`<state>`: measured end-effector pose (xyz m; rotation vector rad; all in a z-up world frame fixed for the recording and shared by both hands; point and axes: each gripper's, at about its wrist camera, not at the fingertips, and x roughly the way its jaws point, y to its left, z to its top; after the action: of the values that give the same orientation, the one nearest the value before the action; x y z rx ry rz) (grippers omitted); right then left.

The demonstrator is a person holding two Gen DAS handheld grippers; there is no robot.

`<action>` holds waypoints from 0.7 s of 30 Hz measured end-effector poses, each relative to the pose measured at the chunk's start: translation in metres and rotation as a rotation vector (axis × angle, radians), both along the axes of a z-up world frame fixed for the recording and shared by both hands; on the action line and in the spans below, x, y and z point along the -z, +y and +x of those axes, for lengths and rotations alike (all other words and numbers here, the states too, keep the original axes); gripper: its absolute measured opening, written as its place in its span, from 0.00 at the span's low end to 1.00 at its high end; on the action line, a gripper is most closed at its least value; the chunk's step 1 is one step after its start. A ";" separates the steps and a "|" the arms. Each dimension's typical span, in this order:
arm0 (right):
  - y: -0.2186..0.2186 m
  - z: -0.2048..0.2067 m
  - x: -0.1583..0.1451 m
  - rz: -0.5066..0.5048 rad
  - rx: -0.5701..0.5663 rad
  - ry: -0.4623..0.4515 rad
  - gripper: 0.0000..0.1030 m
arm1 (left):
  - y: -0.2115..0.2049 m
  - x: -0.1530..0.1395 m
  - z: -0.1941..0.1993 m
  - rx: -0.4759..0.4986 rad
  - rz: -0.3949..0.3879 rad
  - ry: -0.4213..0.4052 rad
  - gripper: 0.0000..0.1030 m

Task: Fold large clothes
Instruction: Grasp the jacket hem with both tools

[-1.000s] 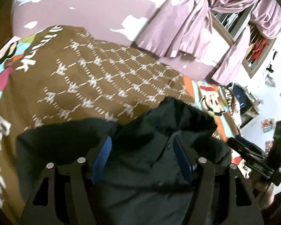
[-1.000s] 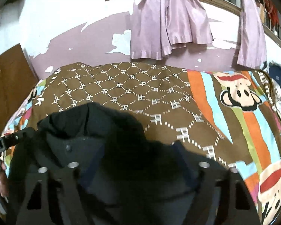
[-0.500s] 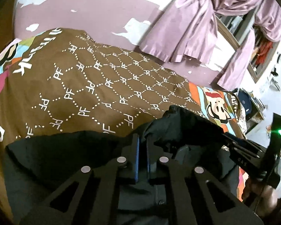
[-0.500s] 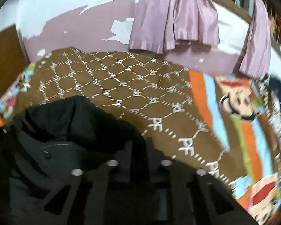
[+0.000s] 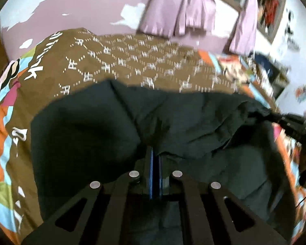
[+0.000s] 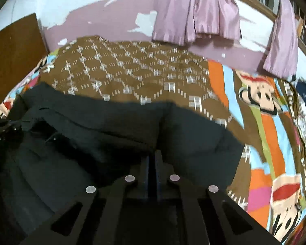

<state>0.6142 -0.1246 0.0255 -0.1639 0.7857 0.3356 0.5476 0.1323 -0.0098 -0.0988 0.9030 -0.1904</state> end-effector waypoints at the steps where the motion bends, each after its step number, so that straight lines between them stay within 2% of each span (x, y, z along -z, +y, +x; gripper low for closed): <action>1: 0.000 0.002 0.007 0.005 0.013 0.016 0.04 | -0.005 0.005 0.000 0.007 0.024 0.011 0.02; 4: -0.002 0.007 0.020 0.057 0.047 0.051 0.03 | -0.012 0.023 0.002 0.012 0.068 0.049 0.02; 7: -0.012 0.004 0.013 0.146 0.062 0.072 0.06 | -0.019 0.035 -0.001 0.033 0.127 0.035 0.02; 9: -0.019 -0.002 0.002 0.165 0.061 0.072 0.06 | -0.018 0.037 -0.005 0.042 0.134 0.020 0.02; 12: -0.024 -0.019 -0.028 0.184 0.037 -0.007 0.06 | -0.016 0.037 -0.010 0.060 0.137 -0.002 0.02; 15: -0.013 -0.015 -0.056 0.217 0.022 -0.075 0.10 | -0.015 0.037 -0.012 0.067 0.128 -0.009 0.02; 18: 0.013 0.014 -0.058 0.233 -0.003 -0.031 0.10 | -0.016 0.037 -0.012 0.065 0.131 -0.010 0.02; 21: 0.037 0.051 -0.042 0.278 -0.021 0.069 0.10 | -0.016 0.036 -0.014 0.071 0.128 -0.014 0.02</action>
<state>0.6652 -0.0876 0.0675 0.1009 0.7977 0.4683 0.5331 0.1168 -0.0462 0.0535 0.9033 -0.1983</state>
